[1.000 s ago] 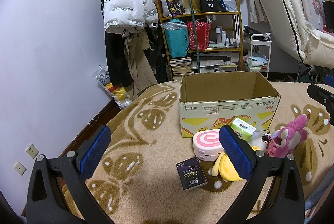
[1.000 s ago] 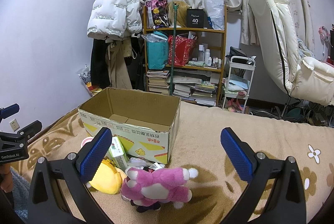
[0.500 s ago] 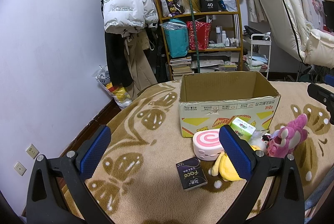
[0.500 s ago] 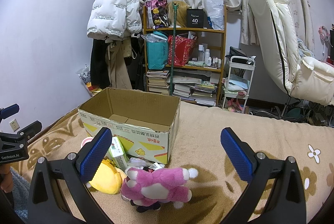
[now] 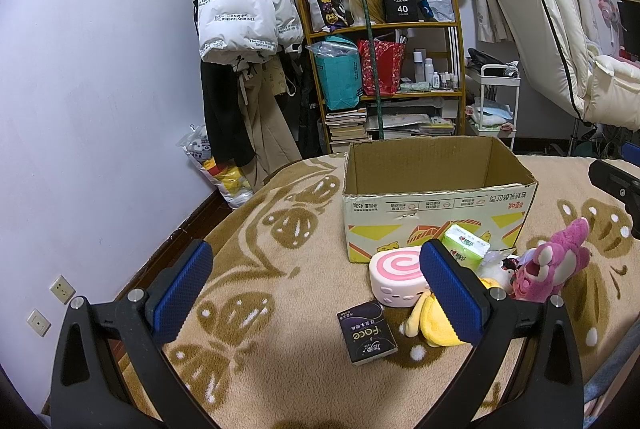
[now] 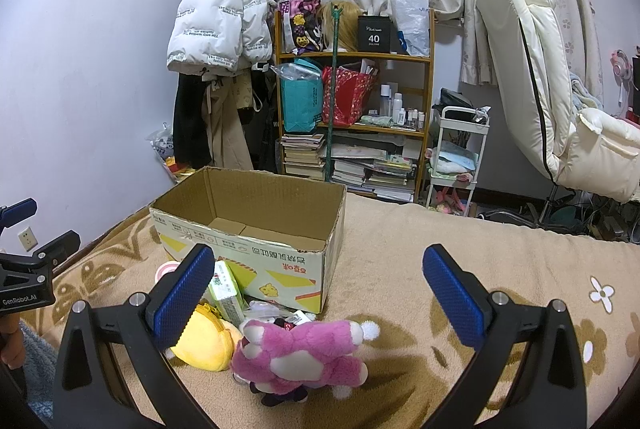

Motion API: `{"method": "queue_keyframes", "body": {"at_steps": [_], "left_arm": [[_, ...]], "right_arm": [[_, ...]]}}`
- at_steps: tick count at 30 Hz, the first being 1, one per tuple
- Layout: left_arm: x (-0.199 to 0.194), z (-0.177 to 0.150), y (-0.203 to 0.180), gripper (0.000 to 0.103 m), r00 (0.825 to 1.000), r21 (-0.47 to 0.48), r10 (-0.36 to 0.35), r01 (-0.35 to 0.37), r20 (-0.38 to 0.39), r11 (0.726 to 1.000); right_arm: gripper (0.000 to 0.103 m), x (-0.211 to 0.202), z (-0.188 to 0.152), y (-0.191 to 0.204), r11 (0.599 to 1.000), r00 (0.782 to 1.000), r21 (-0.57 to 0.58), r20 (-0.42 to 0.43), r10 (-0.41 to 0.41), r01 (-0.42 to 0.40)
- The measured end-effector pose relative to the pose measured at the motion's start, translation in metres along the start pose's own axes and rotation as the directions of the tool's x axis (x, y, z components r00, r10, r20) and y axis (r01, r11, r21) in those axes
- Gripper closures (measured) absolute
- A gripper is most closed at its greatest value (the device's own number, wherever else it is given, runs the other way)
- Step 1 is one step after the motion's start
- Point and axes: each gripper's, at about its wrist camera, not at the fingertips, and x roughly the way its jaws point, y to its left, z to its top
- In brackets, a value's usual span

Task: Organize soft objects

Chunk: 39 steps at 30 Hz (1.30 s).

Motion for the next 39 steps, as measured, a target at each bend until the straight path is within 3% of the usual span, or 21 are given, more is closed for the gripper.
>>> {"method": "queue_keyframes", "body": {"at_steps": [14, 22, 26, 30, 39], "left_arm": [[0.006, -0.007, 0.001, 0.001, 0.999, -0.002, 0.017, -0.017, -0.03, 1.0], [0.027, -0.01, 0.0, 0.001, 0.991, 0.007, 0.002, -0.001, -0.136, 1.0], [0.04, -0.013, 0.0, 0.001, 0.98, 0.006, -0.015, 0.016, -0.198, 1.0], [0.061, -0.016, -0.001, 0.001, 0.959, -0.018, -0.042, 0.038, -0.281, 0.999], [0.093, -0.026, -0.001, 0.001, 0.916, -0.055, -0.081, 0.065, -0.393, 0.996]], "right_arm": [[0.0, 0.003, -0.003, -0.004, 0.999, 0.999, 0.029, -0.022, -0.026, 0.026], [0.0, 0.026, -0.005, -0.025, 0.992, 0.99, 0.122, -0.141, -0.004, 0.021], [0.0, 0.036, -0.013, -0.036, 0.982, 0.977, 0.186, -0.212, 0.036, 0.004], [0.0, 0.046, -0.019, -0.038, 0.975, 0.96, 0.222, -0.268, 0.079, -0.019], [0.0, 0.066, -0.023, -0.017, 0.982, 0.93, 0.175, -0.345, 0.128, -0.07]]}}
